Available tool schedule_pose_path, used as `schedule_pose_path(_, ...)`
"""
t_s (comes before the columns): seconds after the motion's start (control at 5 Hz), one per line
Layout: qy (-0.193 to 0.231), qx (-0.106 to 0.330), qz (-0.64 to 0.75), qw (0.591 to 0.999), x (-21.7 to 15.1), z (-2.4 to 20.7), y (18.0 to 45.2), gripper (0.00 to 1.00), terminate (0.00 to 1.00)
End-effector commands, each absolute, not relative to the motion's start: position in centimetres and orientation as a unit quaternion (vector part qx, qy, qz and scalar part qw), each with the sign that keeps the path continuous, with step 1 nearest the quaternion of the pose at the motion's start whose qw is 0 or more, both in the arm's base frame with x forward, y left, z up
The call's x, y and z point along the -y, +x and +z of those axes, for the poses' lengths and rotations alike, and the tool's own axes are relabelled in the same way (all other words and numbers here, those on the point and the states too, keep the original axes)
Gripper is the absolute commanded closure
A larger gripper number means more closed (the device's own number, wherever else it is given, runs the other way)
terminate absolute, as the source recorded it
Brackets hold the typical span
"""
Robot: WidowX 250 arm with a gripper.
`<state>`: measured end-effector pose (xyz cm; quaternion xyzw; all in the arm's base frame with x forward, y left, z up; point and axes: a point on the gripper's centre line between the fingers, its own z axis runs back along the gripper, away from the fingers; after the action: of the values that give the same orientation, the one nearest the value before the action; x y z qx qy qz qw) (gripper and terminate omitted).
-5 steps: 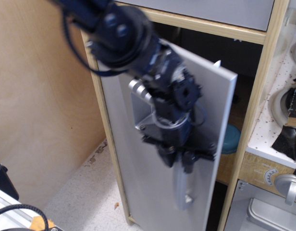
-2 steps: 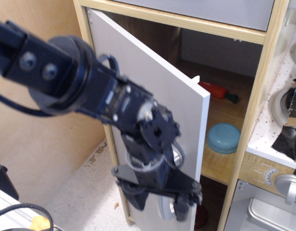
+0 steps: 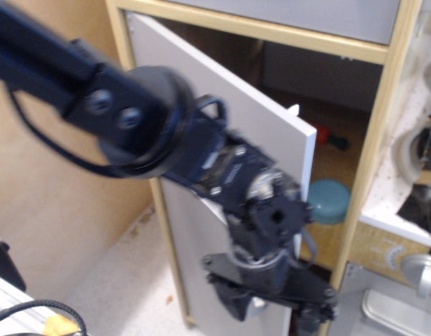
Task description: Open fridge
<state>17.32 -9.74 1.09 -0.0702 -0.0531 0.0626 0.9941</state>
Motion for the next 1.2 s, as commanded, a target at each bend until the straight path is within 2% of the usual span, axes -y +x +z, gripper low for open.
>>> schedule_pose_path(0.0, -0.083, 0.079, -0.002, 0.993, 15.5, 3.6, 22.2, 0.0, 0.0)
schedule_pose_path(0.2, -0.094, 0.088, 0.003, 0.992, 19.4, 4.2, 23.6, 0.0, 0.0)
schedule_pose_path(0.4, -0.112, 0.084, 0.019, 0.99, 21.2, 4.4, 24.2, 0.0, 0.0)
schedule_pose_path(0.6, -0.089, 0.109, -0.047, 0.989, 19.6, 4.8, 27.1, 0.0, 0.0)
schedule_pose_path(0.8, -0.067, 0.115, -0.086, 0.987, 16.8, 5.2, 29.2, 0.0, 0.0)
schedule_pose_path(1.0, -0.044, 0.109, -0.092, 0.989, 14.2, 5.9, 29.5, 0.0, 0.0)
